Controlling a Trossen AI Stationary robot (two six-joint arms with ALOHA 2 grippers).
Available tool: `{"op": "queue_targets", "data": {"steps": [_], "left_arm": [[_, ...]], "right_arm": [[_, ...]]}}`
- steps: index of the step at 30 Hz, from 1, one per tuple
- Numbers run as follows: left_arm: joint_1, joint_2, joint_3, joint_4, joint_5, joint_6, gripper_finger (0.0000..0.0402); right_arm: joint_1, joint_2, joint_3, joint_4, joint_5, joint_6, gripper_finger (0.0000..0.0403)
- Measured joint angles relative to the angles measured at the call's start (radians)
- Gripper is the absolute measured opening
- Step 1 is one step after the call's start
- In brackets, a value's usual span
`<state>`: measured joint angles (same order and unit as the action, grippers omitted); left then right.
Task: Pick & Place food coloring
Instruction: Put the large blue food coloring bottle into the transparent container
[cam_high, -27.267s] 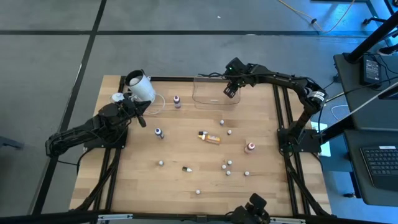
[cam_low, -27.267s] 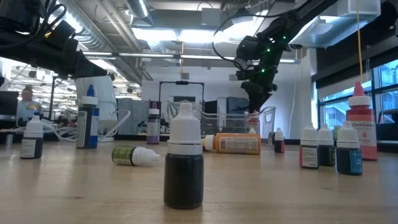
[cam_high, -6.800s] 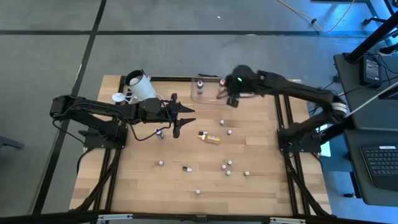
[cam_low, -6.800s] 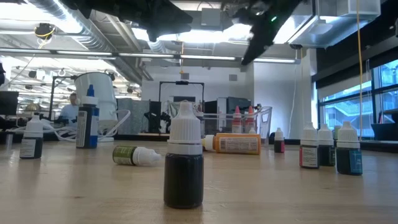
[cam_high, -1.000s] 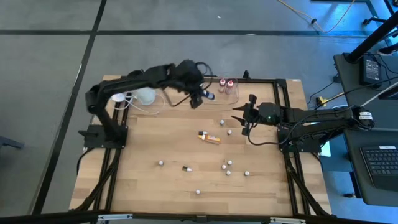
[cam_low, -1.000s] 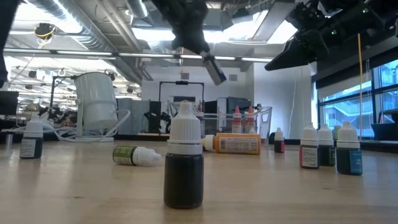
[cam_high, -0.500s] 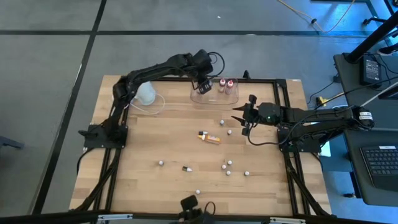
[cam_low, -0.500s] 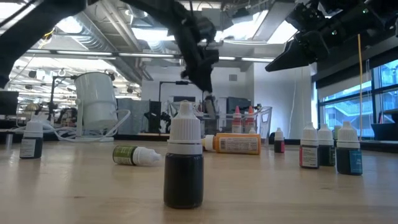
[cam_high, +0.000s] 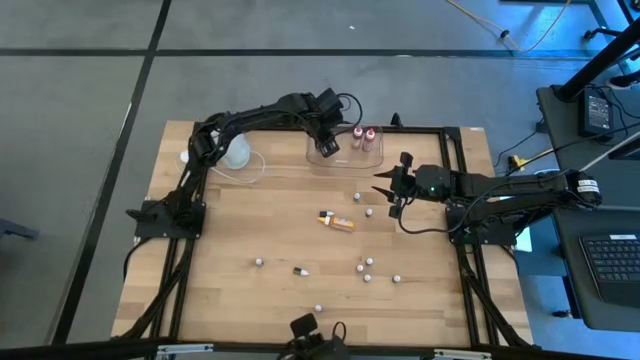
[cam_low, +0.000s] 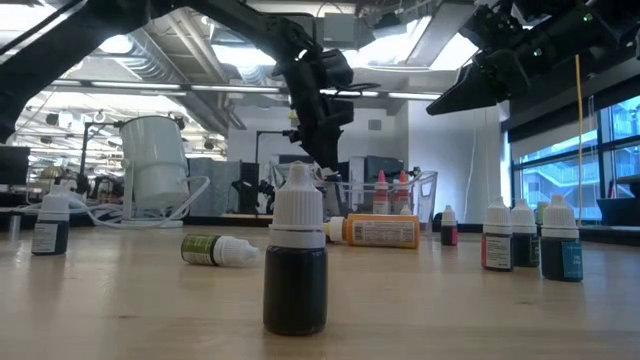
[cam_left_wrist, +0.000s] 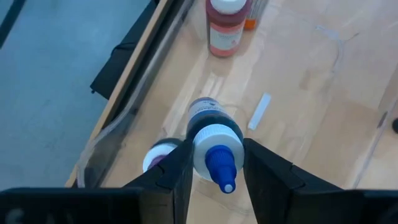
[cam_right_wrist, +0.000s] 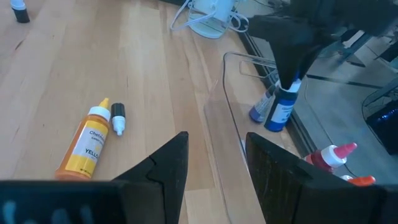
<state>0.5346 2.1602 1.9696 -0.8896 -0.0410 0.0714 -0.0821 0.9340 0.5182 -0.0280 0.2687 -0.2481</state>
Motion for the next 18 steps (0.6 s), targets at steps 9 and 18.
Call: {"op": "queue_targets", "data": {"steps": [9,18], "left_arm": [[0.0,0.001,-0.001,-0.005,-0.027,-0.025,0.0125],[0.0,0.001,-0.001,-0.002,-0.044,-0.069,0.0125]], "right_arm": [[0.0,0.0,0.0,0.0,0.0,0.0,0.0163],[0.0,0.0,0.0,0.0,0.0,0.0,0.0163]]}}
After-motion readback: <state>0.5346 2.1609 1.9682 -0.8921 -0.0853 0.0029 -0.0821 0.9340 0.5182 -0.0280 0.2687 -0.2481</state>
